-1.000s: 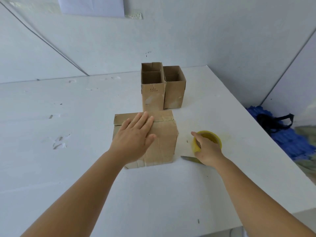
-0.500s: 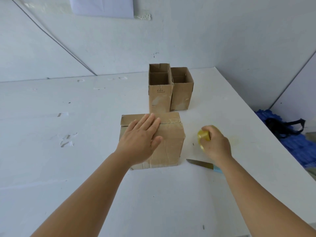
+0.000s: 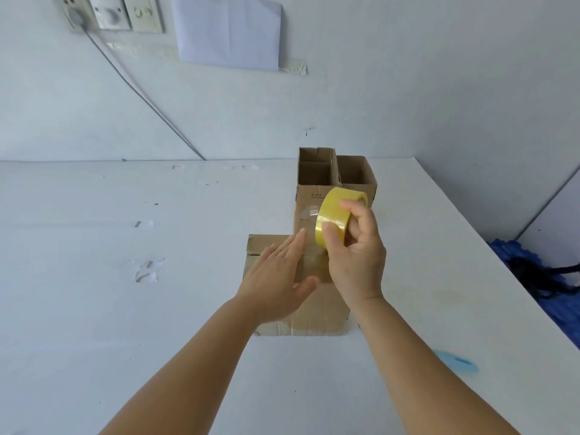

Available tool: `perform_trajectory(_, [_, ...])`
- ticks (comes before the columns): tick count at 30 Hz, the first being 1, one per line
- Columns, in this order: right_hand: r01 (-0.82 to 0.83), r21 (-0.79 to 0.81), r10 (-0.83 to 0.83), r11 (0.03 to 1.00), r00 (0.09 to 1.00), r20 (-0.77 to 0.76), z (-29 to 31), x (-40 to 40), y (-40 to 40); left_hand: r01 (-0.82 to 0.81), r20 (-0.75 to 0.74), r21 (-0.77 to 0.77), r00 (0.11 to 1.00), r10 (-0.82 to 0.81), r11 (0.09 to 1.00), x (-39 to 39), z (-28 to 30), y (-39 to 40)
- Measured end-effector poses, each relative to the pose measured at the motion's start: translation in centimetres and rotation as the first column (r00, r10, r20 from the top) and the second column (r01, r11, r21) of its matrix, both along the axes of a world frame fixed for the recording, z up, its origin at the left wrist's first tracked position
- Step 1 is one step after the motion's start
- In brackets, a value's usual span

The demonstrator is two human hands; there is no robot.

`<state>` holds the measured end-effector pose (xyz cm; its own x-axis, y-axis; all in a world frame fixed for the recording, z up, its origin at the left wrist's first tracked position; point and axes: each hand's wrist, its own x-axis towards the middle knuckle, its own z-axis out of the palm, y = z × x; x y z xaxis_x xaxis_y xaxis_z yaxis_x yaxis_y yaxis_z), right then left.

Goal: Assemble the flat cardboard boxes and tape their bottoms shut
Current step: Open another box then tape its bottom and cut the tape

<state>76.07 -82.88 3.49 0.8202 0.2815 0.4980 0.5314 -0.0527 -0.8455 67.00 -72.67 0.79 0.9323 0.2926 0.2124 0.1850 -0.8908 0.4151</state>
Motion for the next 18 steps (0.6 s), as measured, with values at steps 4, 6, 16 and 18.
perform_trajectory(4, [0.093,-0.021,-0.089,0.995,0.985,0.150,-1.3,-0.2,1.3,-0.005,0.278,-0.577,0.939,0.203,0.816,-0.5,1.4,0.1])
perform_trajectory(6, [0.137,-0.019,-0.130,0.990,0.970,0.207,-1.7,-0.3,1.7,-0.032,0.337,-0.714,0.860,0.383,0.700,-0.8,2.2,-0.1])
perform_trajectory(16, [0.114,-0.105,-0.065,0.988,0.919,0.388,-3.1,-0.5,2.1,-0.313,-0.020,-0.794,0.871,0.491,0.521,0.3,5.8,0.1])
perform_trajectory(18, [0.090,-0.112,-0.040,0.990,0.921,0.389,-3.2,-0.2,2.0,-0.266,-0.008,-0.855,0.865,0.503,0.445,0.2,5.6,0.4])
